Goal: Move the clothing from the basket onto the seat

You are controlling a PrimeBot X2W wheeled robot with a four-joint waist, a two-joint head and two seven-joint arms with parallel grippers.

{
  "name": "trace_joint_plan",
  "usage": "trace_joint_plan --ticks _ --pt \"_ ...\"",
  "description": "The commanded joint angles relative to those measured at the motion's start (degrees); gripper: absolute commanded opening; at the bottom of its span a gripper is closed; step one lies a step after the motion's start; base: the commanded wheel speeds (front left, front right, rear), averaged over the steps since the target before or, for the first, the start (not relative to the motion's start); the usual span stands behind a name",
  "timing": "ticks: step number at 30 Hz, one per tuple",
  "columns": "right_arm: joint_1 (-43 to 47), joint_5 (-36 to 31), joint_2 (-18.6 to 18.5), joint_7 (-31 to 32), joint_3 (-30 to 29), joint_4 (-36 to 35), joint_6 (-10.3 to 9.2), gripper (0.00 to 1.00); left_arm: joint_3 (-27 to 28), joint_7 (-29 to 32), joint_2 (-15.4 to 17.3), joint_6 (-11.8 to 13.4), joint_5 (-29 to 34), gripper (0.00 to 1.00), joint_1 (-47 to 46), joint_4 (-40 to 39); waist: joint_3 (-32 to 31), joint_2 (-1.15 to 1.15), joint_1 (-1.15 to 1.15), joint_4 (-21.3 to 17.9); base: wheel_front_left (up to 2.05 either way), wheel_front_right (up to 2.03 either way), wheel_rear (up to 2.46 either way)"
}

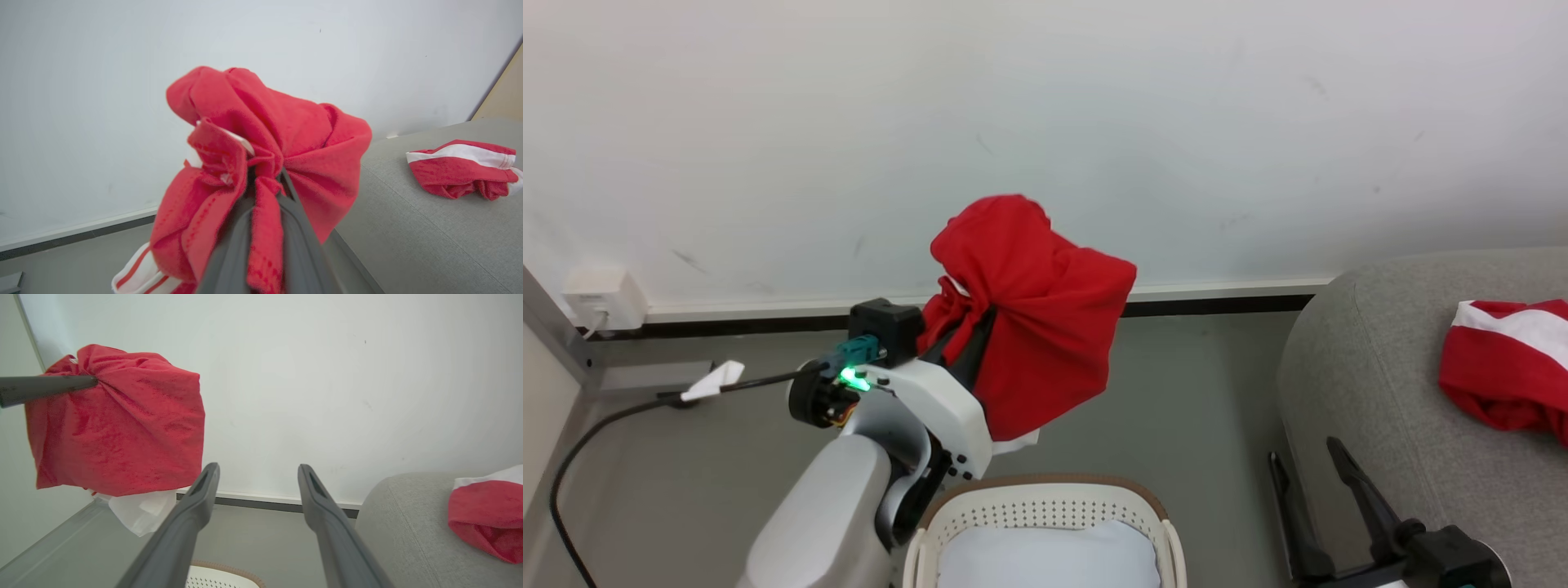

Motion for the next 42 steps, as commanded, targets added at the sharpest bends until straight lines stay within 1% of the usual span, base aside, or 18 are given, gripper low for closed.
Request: trace_joint_plan --ticks 1,2,6,10,13,16,20,23,26,31,35,37,38,39,40,42 --pt "0.51 0.71 -0.10 0.03 0.86 -1.20 -0.12 1.00 0.10 1.61 0.98 0.75 -0.38 0.00 2.00 -4.43 -0.67 0.00 0.02 0.05 0.00 0.00 0.00" --pt "0.22 1.29 -0.37 0.03 1.61 -1.81 -0.12 1.00 0.10 2.69 1.45 1.20 -0.47 0.00 2.82 -7.24 -0.78 0.00 0.02 0.03 0.00 0.00 0.00" --pt "-2.49 3.36 -3.90 0.03 6.29 -4.68 -0.12 1.00 -0.17 7.06 3.08 2.62 -0.83 0.00 5.88 -17.51 -1.05 0.00 0.02 -0.16 0.00 0.00 0.00" --pt "-6.28 5.69 -8.39 0.03 11.41 -6.70 -0.12 1.00 -0.77 10.31 4.21 3.56 -1.25 0.00 8.44 -24.00 -1.21 0.00 0.02 -0.36 0.00 0.00 0.00" --pt "-10.04 7.96 -12.13 0.04 15.67 -6.75 -0.12 1.00 -1.57 11.79 4.32 3.65 -1.55 0.00 9.86 -27.11 -1.32 0.00 0.02 -0.37 0.00 0.00 0.00" --pt "-13.94 11.36 -16.07 0.04 20.74 -4.94 -0.12 1.00 -2.68 12.73 4.19 3.14 -2.04 0.00 10.65 -29.13 -1.54 0.00 0.02 -0.10 0.00 0.00 0.00" --pt "-19.89 19.17 -20.01 1.02 28.69 -2.48 -0.12 1.00 -4.02 13.72 3.77 2.49 -2.39 0.00 11.01 -30.61 -1.66 0.00 0.02 0.40 0.00 0.00 0.00" --pt "-24.39 25.92 -22.09 1.90 33.80 -0.44 -0.12 1.00 -4.94 14.12 3.11 2.10 -2.83 0.00 11.01 -30.82 -1.70 0.00 0.02 0.73 0.00 0.00 0.00" --pt "-28.34 32.34 -23.47 3.09 39.09 1.21 -0.12 1.00 -5.85 14.30 2.42 1.55 -3.36 0.00 10.63 -30.81 -1.72 0.00 0.02 1.26 0.00 0.00 0.00" --pt "-33.90 42.40 -23.20 3.77 49.13 0.77 -0.12 1.00 -7.47 14.46 1.44 0.91 -3.64 0.00 9.71 -29.29 -1.81 0.00 0.02 1.90 0.00 0.00 0.00" --pt "-37.74 46.43 -21.89 2.28 55.33 1.63 -0.12 1.00 -8.50 14.36 0.74 0.68 -4.00 0.00 9.42 -27.40 -1.83 0.00 0.02 2.05 0.00 0.00 0.00" --pt "-39.12 47.38 -21.12 1.29 57.10 2.80 -0.12 1.00 -8.84 14.20 0.60 0.53 -3.73 0.00 9.32 -26.52 -1.89 0.00 0.02 2.12 0.00 0.00 0.00" --pt "-39.76 47.59 -20.75 0.78 57.72 3.39 -0.12 0.49 -9.14 14.17 0.54 0.48 -3.77 0.00 9.34 -26.12 -1.88 0.00 0.02 2.16 0.00 0.00 0.00" --pt "-40.33 47.64 -20.33 0.48 58.15 3.91 -0.12 0.18 -9.31 14.06 0.50 0.45 -3.78 0.00 9.36 -25.73 -1.86 0.00 0.02 2.21 0.00 0.00 0.00" --pt "-40.82 47.42 -20.04 0.26 58.40 4.64 -0.12 0.00 -9.38 13.90 0.54 0.44 -3.75 0.00 9.39 -25.40 -1.84 0.00 0.02 2.25 0.00 0.00 0.00" --pt "-41.03 46.94 -19.57 -0.04 58.81 5.71 -0.12 0.00 -9.26 13.70 0.64 0.61 -3.69 0.00 9.41 -24.75 -1.81 0.00 0.02 2.33 0.00 0.00 0.00"
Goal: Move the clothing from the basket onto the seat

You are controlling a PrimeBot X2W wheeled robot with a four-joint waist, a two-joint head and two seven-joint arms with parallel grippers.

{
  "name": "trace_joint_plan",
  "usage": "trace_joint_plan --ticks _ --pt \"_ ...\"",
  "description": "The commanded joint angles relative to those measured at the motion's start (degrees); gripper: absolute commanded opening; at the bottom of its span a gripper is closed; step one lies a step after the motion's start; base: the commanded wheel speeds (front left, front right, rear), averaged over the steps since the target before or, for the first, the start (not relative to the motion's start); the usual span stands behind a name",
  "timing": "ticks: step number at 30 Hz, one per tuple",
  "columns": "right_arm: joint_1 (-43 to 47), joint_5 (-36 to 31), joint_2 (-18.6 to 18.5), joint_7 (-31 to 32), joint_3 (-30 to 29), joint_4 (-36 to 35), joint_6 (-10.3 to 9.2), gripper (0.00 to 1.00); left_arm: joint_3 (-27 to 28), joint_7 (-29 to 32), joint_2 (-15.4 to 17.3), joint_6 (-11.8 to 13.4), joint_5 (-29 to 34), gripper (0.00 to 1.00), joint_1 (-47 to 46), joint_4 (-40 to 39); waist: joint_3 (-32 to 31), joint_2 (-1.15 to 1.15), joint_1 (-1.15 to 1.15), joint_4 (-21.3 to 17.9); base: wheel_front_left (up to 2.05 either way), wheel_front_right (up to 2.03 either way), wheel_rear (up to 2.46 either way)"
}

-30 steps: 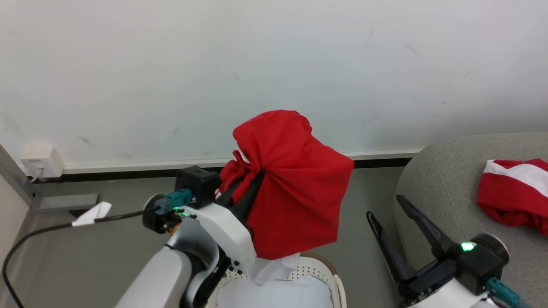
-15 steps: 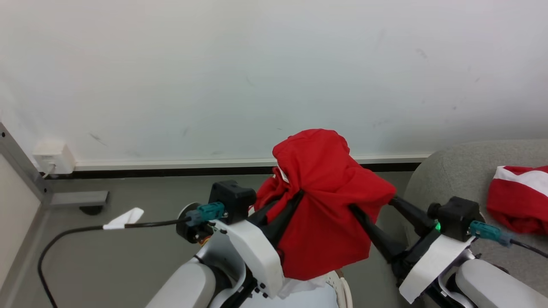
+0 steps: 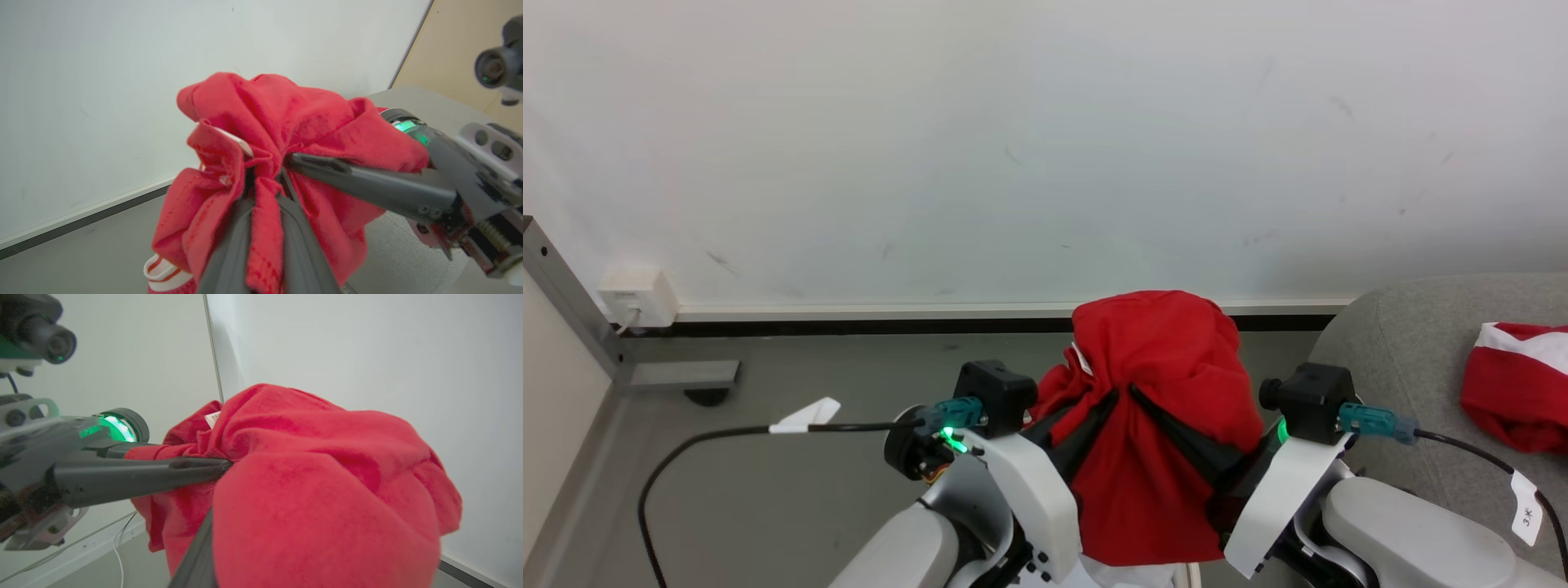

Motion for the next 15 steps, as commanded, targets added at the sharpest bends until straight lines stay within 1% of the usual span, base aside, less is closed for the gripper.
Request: trace_joint_plan --ticks 1,3,4,5,6,9,15 --pt "-1.00 -0.57 0.71 -0.49 -0.12 0.65 -0.12 0.00 0.08 -0.62 -0.03 0.15 0.18 0.00 -0.28 0.53 0.05 0.00 0.00 0.09 0.00 0.00 0.00" --pt "-0.70 -1.34 0.79 -0.52 -1.87 0.65 -0.12 0.00 0.27 -1.24 0.21 0.57 0.80 0.00 -0.38 1.03 0.16 0.00 0.00 0.11 0.00 0.00 0.00" --pt "-0.30 -2.01 0.71 -0.54 -2.80 0.64 -0.12 0.00 0.34 -1.68 0.28 0.82 1.01 0.06 -0.39 1.24 0.22 0.00 0.00 0.11 0.00 0.00 0.00" --pt "0.17 -2.52 0.67 -0.55 -3.55 0.58 -0.12 0.00 0.43 -2.27 0.39 1.07 1.25 0.36 -0.34 1.44 0.26 0.00 0.00 0.11 0.00 0.00 0.00" --pt "0.61 -2.95 0.55 -0.55 -4.30 0.51 -0.12 0.00 0.44 -2.75 0.52 1.02 1.46 1.00 -0.22 1.67 0.28 0.00 0.00 0.10 0.00 0.00 0.00" --pt "1.61 -4.70 0.20 -0.50 -6.52 0.68 -0.12 0.00 0.57 -4.51 1.03 1.68 2.64 1.00 -0.21 2.58 0.30 0.00 0.00 0.05 0.00 0.00 0.00" --pt "2.75 -7.66 -0.69 -0.49 -9.89 0.93 -0.12 0.00 0.42 -7.62 0.92 2.22 3.21 1.00 0.58 4.96 0.40 0.00 0.00 -0.41 0.00 0.00 0.00"
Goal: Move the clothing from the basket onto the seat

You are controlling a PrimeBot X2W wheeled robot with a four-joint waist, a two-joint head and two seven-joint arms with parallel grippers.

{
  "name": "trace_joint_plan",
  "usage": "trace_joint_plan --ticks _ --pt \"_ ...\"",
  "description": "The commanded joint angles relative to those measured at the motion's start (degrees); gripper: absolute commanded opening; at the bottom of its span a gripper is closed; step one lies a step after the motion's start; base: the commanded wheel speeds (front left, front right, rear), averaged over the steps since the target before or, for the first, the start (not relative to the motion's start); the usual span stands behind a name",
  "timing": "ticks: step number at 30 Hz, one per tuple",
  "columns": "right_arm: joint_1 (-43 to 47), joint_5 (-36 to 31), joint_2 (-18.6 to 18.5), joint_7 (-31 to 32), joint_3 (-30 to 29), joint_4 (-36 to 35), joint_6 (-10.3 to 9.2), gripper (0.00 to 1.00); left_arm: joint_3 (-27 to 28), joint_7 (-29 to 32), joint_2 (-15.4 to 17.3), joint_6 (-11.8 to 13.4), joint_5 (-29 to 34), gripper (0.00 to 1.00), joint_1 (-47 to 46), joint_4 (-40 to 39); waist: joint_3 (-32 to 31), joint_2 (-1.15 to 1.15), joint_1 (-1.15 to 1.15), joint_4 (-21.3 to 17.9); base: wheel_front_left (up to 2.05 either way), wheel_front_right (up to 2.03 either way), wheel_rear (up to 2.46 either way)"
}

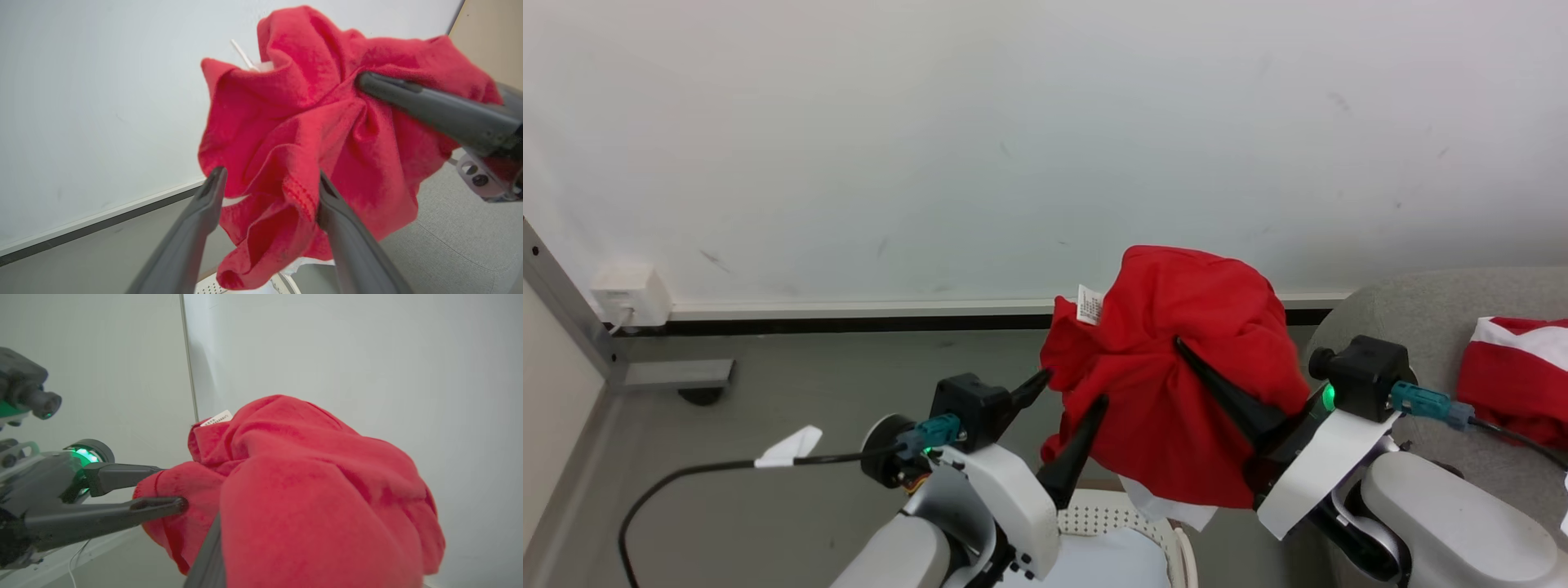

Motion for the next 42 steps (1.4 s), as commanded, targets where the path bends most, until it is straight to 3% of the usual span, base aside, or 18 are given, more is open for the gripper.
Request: trace_joint_plan --ticks 1,9,19,25,32,37,42 --pt "0.90 -0.75 -0.50 -0.19 -0.85 0.14 -0.12 0.00 -0.13 -0.90 0.13 0.12 0.47 1.00 0.73 0.66 0.04 0.00 0.00 -0.27 0.00 0.00 0.00" --pt "2.49 -3.39 -1.67 -0.19 -5.01 0.37 -0.12 0.00 -1.19 -4.45 -0.91 -0.18 0.64 1.00 1.17 3.46 0.90 0.00 0.00 -3.51 0.00 0.00 0.00" --pt "4.44 -5.86 -3.86 -0.20 -9.45 1.32 -0.12 0.00 -3.19 -8.31 -2.52 -1.16 0.24 1.00 0.65 4.59 3.10 0.00 0.00 -11.19 0.00 0.00 0.00" --pt "5.70 -6.28 -5.54 -0.19 -15.48 3.44 -0.12 0.00 -5.14 -10.65 -3.37 -1.75 0.91 1.00 -0.44 5.09 6.20 0.00 0.00 -14.05 0.00 0.00 0.00" --pt "2.60 -5.65 -6.63 -0.20 -27.24 9.94 -0.12 0.00 -8.39 -13.01 -4.31 -2.90 1.36 1.00 -2.58 6.24 11.42 0.00 0.00 -13.02 0.00 0.00 0.00" --pt "-4.79 -7.21 -8.24 -0.20 -33.85 18.01 -0.12 0.00 -10.02 -14.00 -4.61 -3.57 1.78 1.00 -5.16 6.90 16.04 0.00 0.00 -10.43 0.00 0.00 0.00" --pt "-13.62 -9.31 -10.20 -0.18 -44.32 26.65 -0.12 0.00 -10.47 -15.04 -4.63 -3.89 2.31 1.00 -8.25 6.50 21.86 0.00 0.00 -7.23 0.00 0.00 0.00"
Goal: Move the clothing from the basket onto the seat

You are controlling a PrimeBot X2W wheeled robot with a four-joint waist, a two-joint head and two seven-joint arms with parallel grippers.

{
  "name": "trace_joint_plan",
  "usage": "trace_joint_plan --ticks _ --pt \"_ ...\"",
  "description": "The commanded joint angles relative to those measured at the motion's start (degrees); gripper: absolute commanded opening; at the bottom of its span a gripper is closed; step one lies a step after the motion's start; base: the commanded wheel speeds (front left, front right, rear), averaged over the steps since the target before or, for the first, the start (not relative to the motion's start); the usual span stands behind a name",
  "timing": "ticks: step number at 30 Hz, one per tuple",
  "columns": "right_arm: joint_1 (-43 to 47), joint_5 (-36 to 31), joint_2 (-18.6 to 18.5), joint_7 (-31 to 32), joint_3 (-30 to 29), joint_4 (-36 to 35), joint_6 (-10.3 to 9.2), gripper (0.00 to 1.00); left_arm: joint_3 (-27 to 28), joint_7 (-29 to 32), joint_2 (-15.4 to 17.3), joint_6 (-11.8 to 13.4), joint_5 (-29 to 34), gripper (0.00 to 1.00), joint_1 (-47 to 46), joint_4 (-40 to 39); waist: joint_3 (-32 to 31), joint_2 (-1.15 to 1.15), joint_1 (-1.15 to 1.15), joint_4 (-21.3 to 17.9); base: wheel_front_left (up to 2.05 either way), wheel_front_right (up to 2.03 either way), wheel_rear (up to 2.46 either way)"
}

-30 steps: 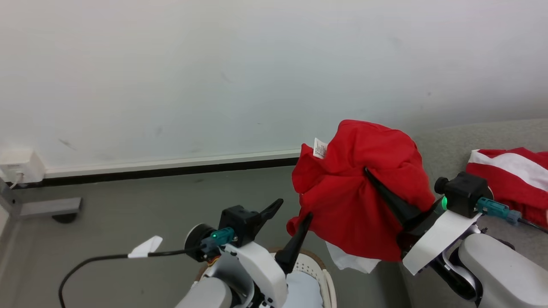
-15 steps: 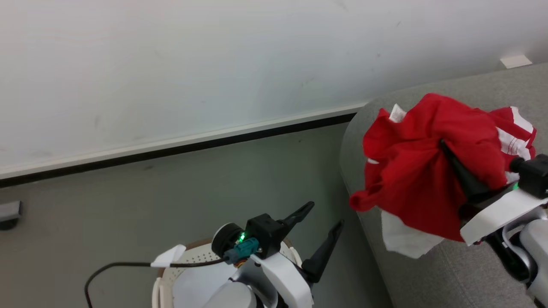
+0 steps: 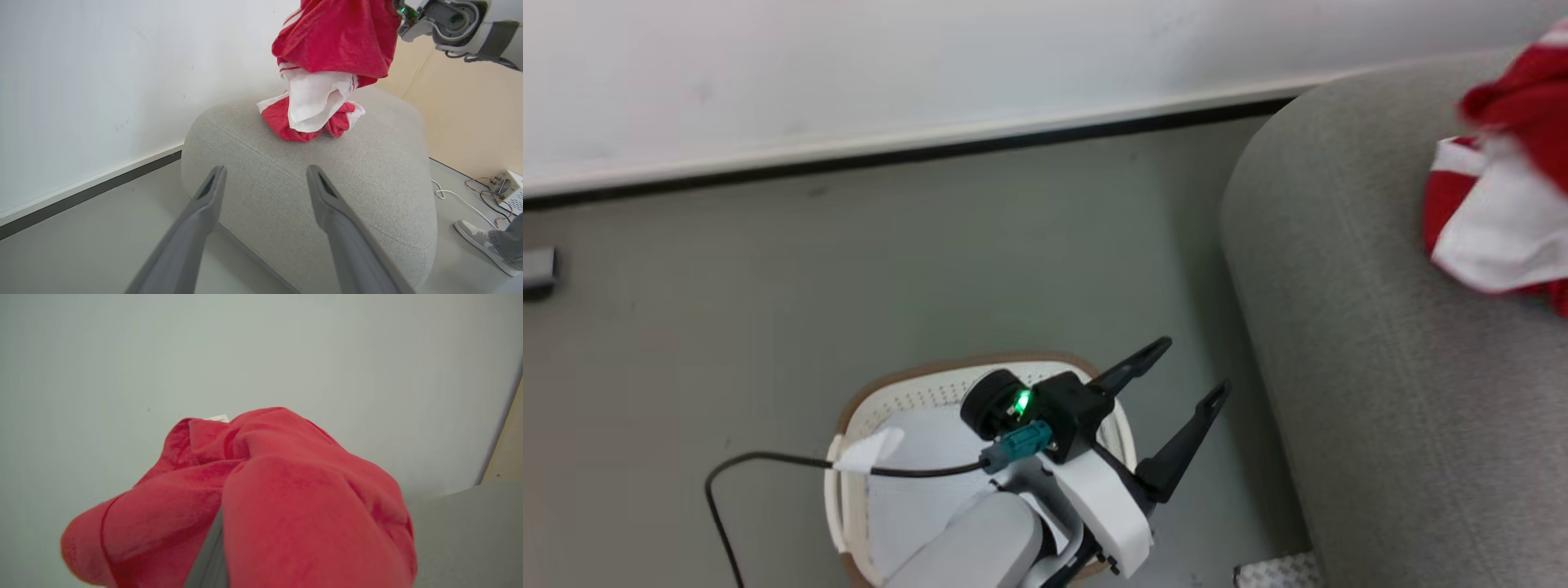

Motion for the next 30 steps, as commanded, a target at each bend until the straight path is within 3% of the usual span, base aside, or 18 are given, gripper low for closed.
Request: trace_joint_plan --ticks 1,4,9,10,11,12,13,14,21,30 --pt "-2.84 -1.90 -1.05 -0.16 -3.65 3.01 -0.12 0.00 -0.16 -0.55 0.16 -0.19 0.97 1.00 -1.37 -0.21 5.14 0.00 -0.01 3.62 0.00 0.00 0.00" --pt "-6.42 -5.80 -2.55 -0.10 -11.42 8.58 -0.12 0.00 -0.34 -1.17 0.48 -0.44 1.13 1.00 -2.77 -0.12 7.88 0.00 -0.01 5.34 0.00 0.00 0.00" --pt "-5.54 -13.66 -1.41 -0.10 -25.75 16.69 -0.12 0.00 -0.63 -2.62 0.77 -0.60 1.31 1.00 -3.84 0.69 9.84 0.00 -0.01 6.96 0.00 0.00 0.00" --pt "-4.42 -15.28 -0.56 -0.10 -28.24 17.60 -0.12 0.09 -0.57 -2.74 0.78 -0.57 1.16 1.00 -3.88 0.86 9.87 0.00 -0.01 7.04 0.00 0.00 0.00" --pt "-3.38 -16.61 0.29 -0.10 -30.72 18.03 -0.12 0.35 -0.46 -3.00 0.83 -0.56 0.99 1.00 -3.85 1.04 9.83 0.00 -0.01 7.08 0.00 0.00 0.00" --pt "-2.09 -17.78 1.05 -0.10 -32.73 18.22 -0.12 0.49 -0.34 -3.24 0.87 -0.46 0.82 1.00 -3.75 1.22 9.67 0.00 -0.01 7.08 0.00 0.00 0.00" --pt "-0.36 -19.64 1.89 -0.10 -34.52 18.32 -0.12 0.82 -0.19 -3.47 0.99 -0.31 0.60 1.00 -3.53 1.47 9.39 0.00 -0.01 7.00 0.00 0.00 0.00" --pt "1.21 -20.94 2.57 -0.10 -36.36 18.01 -0.12 1.00 -0.04 -3.68 1.11 -0.21 0.35 1.00 -3.20 1.69 9.07 0.00 -0.01 6.85 0.00 0.00 0.00" --pt "12.59 -30.33 10.74 -0.10 -43.82 10.20 -0.12 1.00 1.41 -4.68 3.04 0.93 -0.90 1.00 -0.58 2.62 5.84 0.00 -0.01 4.66 0.00 0.00 0.00" --pt "26.64 -36.44 19.43 -0.10 -41.09 -7.38 -0.12 1.00 6.04 -6.47 5.27 5.09 -3.22 1.00 5.04 1.92 -0.21 0.00 -0.01 2.60 0.00 0.00 0.00"
